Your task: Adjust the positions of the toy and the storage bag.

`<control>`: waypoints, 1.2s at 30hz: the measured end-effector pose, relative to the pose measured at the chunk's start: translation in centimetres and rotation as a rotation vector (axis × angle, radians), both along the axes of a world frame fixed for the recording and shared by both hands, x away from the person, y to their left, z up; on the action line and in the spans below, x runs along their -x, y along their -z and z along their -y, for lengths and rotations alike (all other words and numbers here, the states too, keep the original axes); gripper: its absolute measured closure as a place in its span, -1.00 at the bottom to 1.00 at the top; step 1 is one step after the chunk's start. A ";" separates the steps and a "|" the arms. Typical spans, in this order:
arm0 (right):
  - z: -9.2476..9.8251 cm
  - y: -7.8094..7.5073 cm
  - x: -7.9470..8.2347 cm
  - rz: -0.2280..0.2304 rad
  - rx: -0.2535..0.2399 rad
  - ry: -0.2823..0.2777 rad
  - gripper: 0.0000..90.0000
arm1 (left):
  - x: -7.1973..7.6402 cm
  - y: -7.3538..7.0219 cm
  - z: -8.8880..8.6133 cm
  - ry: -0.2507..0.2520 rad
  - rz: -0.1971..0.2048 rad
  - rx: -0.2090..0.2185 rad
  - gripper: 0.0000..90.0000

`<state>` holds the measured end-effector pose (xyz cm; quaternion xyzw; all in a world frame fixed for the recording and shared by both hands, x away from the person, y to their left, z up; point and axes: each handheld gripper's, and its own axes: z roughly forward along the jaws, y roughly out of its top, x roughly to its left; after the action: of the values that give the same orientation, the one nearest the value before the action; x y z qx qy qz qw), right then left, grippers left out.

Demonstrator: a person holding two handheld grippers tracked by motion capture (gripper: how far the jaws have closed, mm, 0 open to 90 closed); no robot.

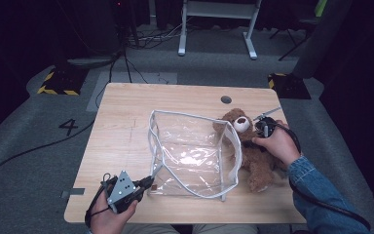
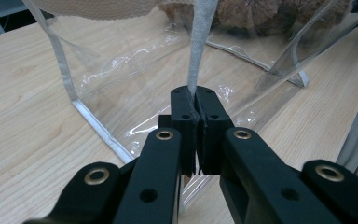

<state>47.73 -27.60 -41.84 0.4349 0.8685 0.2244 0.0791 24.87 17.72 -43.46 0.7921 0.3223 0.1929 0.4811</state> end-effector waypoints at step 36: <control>1.9 -3.4 2.4 0.148 -0.170 -0.032 0.58 | -0.2 -0.7 0.6 0.007 0.000 0.034 0.29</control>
<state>45.28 -29.46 -38.46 0.4083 0.8450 0.3299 0.1020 25.08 17.08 -42.80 0.7850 0.3227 0.1855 0.4951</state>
